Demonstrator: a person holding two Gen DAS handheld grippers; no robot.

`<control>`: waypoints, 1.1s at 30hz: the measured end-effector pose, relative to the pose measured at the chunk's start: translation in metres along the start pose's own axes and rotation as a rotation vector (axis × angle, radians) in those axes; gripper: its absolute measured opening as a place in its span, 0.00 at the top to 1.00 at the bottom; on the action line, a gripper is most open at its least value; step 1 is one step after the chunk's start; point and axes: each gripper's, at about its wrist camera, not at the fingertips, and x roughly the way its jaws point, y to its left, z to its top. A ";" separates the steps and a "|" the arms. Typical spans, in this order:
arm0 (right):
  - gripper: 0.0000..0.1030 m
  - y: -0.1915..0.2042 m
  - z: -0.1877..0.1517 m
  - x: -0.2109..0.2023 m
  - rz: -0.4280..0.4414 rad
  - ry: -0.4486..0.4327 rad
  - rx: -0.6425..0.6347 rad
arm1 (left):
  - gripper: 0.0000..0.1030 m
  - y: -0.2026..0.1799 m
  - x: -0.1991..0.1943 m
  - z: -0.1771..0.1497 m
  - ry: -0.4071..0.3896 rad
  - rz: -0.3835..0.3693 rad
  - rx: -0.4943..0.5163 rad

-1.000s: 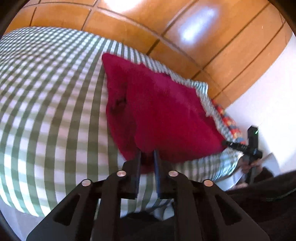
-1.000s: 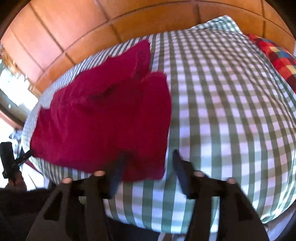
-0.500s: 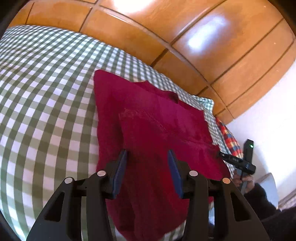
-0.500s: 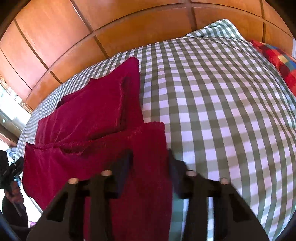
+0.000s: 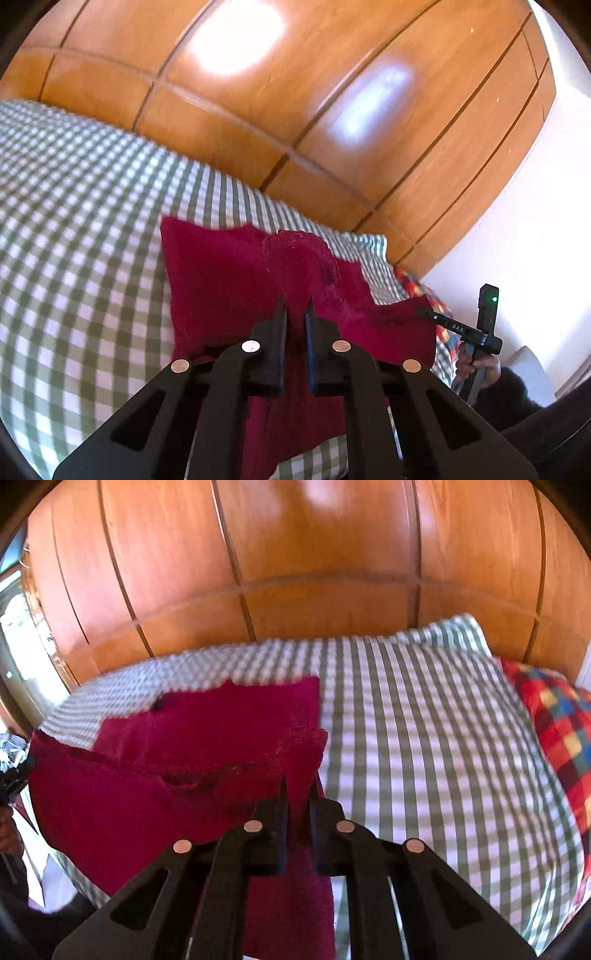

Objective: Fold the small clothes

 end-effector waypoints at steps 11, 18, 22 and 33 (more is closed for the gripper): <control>0.93 -0.016 0.098 0.105 -0.011 0.017 0.127 | 0.93 0.049 0.065 0.096 -0.013 0.193 -0.032; 0.92 -0.020 0.095 0.190 -0.095 0.172 0.115 | 0.93 0.098 0.143 0.109 0.129 0.333 -0.101; 0.56 -0.027 0.085 0.189 -0.081 0.178 0.136 | 0.93 0.108 0.158 0.096 0.181 0.372 -0.114; 0.43 -0.048 0.022 0.078 0.106 0.135 0.198 | 0.82 0.064 0.058 0.025 0.178 0.200 -0.022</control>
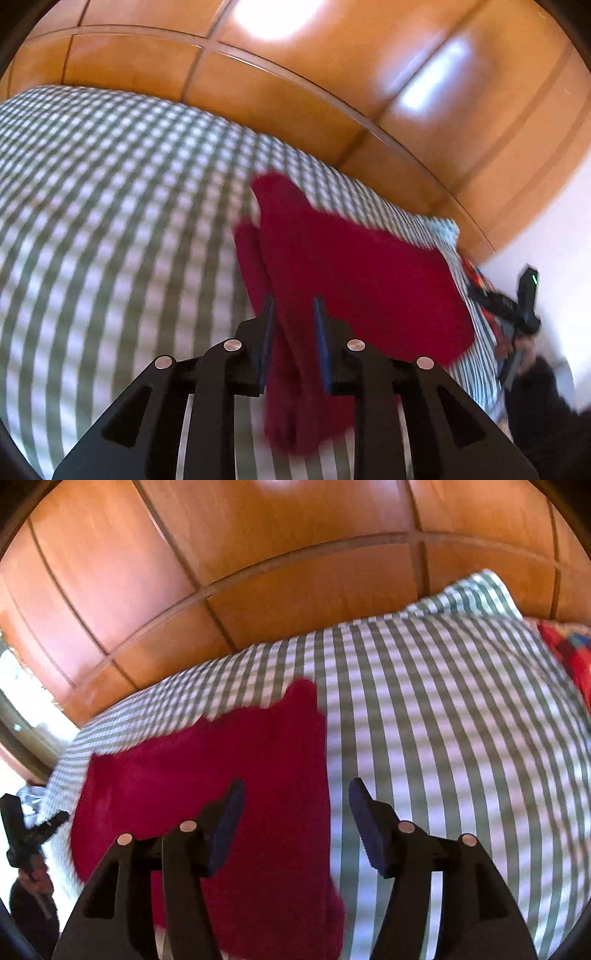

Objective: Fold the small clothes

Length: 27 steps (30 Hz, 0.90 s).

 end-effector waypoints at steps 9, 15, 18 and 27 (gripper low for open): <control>0.45 -0.016 -0.070 -0.017 0.002 0.067 0.046 | 0.53 -0.018 -0.002 -0.072 0.058 -0.021 0.052; 0.68 -0.011 -0.077 -0.003 0.006 0.084 0.058 | 0.70 -0.022 0.017 -0.072 0.051 -0.005 0.088; 0.88 0.002 -0.074 0.002 -0.017 0.102 0.004 | 0.89 -0.020 0.013 -0.070 0.064 -0.047 0.080; 0.93 0.014 -0.083 -0.036 -0.090 0.101 -0.116 | 0.93 -0.023 -0.036 -0.079 0.076 -0.161 0.135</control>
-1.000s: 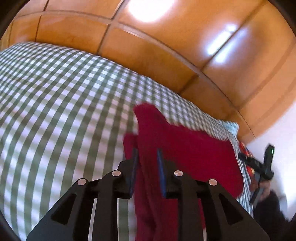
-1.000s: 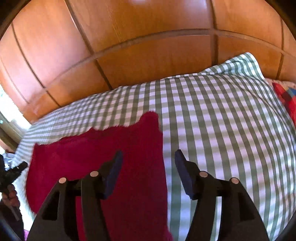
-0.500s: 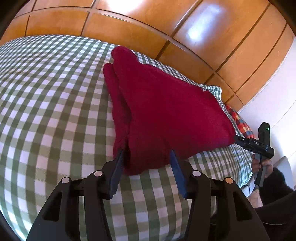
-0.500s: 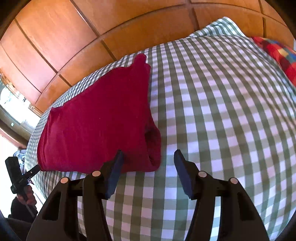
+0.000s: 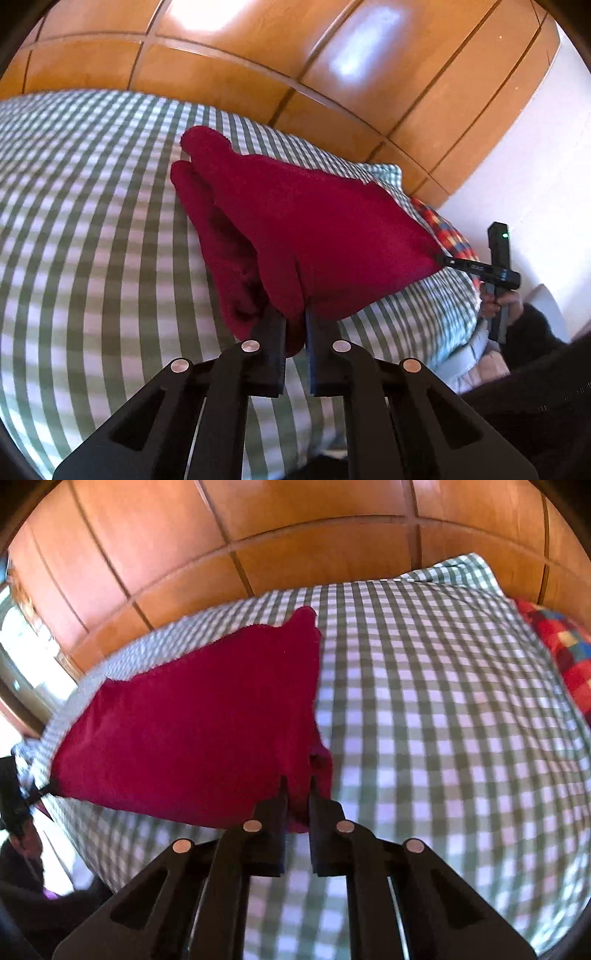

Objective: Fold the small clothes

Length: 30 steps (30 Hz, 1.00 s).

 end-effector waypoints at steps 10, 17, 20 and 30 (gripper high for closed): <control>0.93 -0.008 -0.042 0.006 -0.010 0.073 0.027 | 1.00 0.054 -0.021 -0.040 -0.041 0.030 -0.287; 0.73 -0.004 -0.029 0.003 -0.017 0.045 0.021 | 0.96 0.035 -0.035 -0.018 -0.091 0.071 -0.256; 0.58 -0.012 -0.010 -0.007 -0.016 -0.020 0.057 | 0.73 0.022 -0.020 -0.007 -0.076 0.043 -0.235; 0.79 -0.020 0.056 0.048 0.003 -0.033 0.165 | 0.90 0.003 0.023 0.010 -0.046 0.121 -0.168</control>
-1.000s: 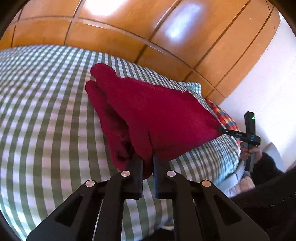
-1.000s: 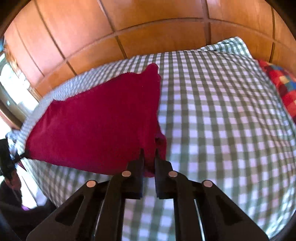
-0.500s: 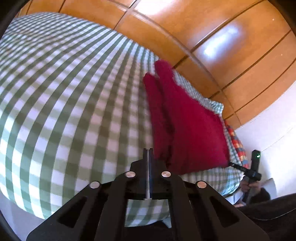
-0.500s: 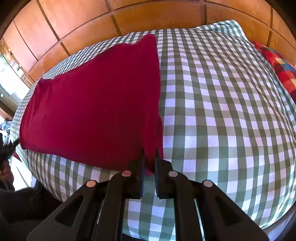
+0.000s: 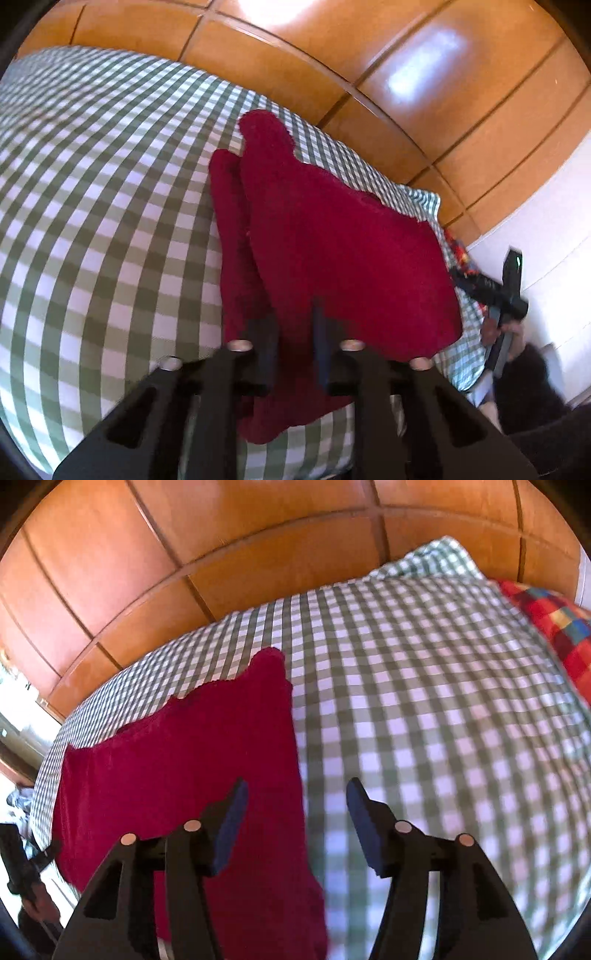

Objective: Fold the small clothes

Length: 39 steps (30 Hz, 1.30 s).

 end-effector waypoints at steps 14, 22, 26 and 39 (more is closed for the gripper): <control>0.88 0.031 -0.011 0.035 -0.249 -0.011 -0.195 | 0.91 -0.009 -0.008 0.015 -0.058 0.151 -0.048; 0.47 -0.002 -0.012 0.012 -0.194 -0.062 -0.056 | 0.89 -0.082 0.013 0.033 -0.127 0.413 0.256; 0.39 -0.018 -0.012 -0.002 -0.128 -0.060 0.000 | 0.89 -0.093 0.027 0.035 -0.116 0.410 0.307; 0.32 -0.072 -0.016 0.000 0.227 0.058 0.200 | 0.89 -0.086 0.061 0.036 -0.057 0.456 0.343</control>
